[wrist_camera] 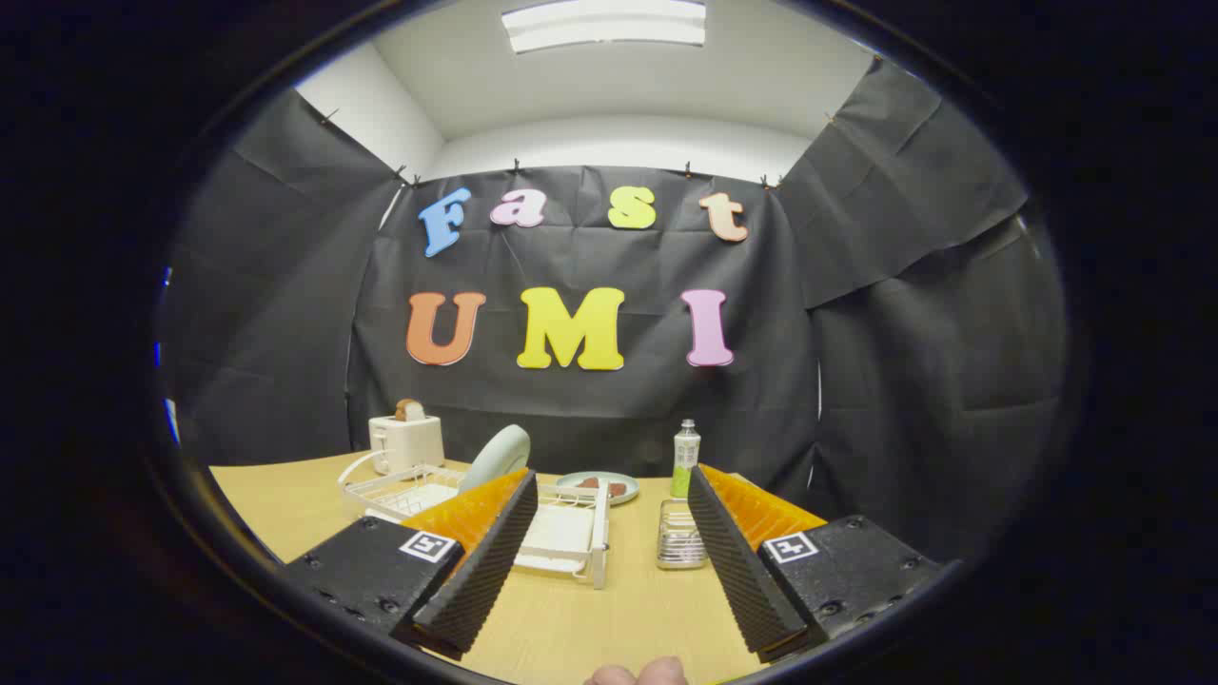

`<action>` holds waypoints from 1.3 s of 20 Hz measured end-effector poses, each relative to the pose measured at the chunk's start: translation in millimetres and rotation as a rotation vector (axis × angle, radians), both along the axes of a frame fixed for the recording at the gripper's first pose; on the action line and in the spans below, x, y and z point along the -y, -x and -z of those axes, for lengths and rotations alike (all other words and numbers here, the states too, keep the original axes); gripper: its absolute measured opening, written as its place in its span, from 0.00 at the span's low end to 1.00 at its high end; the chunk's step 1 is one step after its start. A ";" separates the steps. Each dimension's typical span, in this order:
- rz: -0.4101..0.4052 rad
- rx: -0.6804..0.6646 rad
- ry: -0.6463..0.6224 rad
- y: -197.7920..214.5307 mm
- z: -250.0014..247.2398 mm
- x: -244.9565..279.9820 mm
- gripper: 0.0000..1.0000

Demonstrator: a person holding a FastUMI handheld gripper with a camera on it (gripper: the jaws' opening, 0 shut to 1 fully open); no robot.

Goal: Take the plate from the dish rack, then take the spoon from the basket and place it into the plate.

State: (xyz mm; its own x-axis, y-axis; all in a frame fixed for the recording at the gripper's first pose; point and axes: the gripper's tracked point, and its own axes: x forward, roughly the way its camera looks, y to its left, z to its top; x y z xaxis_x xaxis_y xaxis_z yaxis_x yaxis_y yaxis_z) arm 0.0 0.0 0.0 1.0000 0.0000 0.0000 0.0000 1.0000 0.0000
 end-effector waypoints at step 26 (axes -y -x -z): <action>-0.018 -0.045 0.001 -25.9 -10.8 -4.1 1.00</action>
